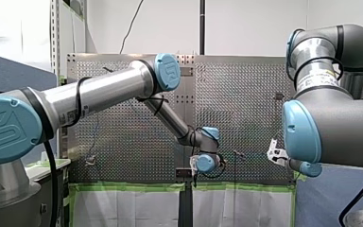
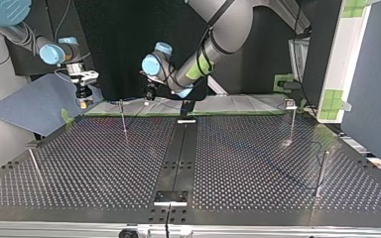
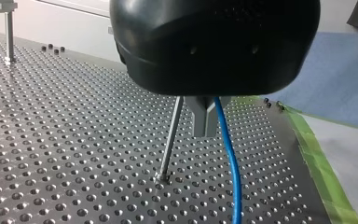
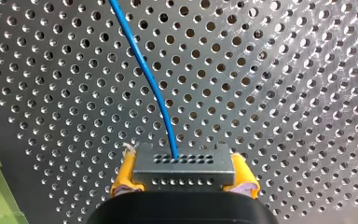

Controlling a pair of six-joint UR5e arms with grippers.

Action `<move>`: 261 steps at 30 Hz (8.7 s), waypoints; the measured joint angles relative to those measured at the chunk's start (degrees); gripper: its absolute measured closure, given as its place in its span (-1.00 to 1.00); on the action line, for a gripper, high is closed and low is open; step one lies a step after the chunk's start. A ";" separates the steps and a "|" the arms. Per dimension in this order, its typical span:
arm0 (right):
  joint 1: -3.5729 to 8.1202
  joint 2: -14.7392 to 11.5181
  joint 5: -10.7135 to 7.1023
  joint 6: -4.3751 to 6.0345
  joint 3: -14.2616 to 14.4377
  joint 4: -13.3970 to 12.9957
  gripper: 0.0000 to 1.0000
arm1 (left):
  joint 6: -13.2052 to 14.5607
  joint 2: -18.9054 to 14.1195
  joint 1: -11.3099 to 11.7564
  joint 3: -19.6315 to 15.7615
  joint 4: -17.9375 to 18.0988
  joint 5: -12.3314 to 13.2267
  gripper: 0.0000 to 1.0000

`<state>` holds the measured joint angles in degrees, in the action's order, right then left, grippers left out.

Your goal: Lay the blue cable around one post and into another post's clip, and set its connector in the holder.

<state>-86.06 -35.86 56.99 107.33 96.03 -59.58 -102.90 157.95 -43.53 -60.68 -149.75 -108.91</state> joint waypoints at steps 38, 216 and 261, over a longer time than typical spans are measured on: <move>0.16 4.05 1.90 -2.69 -4.14 6.82 1.00 | -0.81 0.07 0.95 0.49 -0.40 2.67 1.00; -2.64 7.71 5.44 -6.44 -18.93 13.68 1.00 | -1.19 -3.23 -3.26 2.86 -11.27 5.60 -0.80; -1.72 5.93 4.02 -7.12 -18.90 14.57 1.00 | -2.30 -3.23 -2.40 0.68 -10.59 6.01 -0.80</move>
<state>-87.79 -29.93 61.00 100.21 77.13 -45.01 -105.20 154.71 -45.93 -60.00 -160.34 -102.91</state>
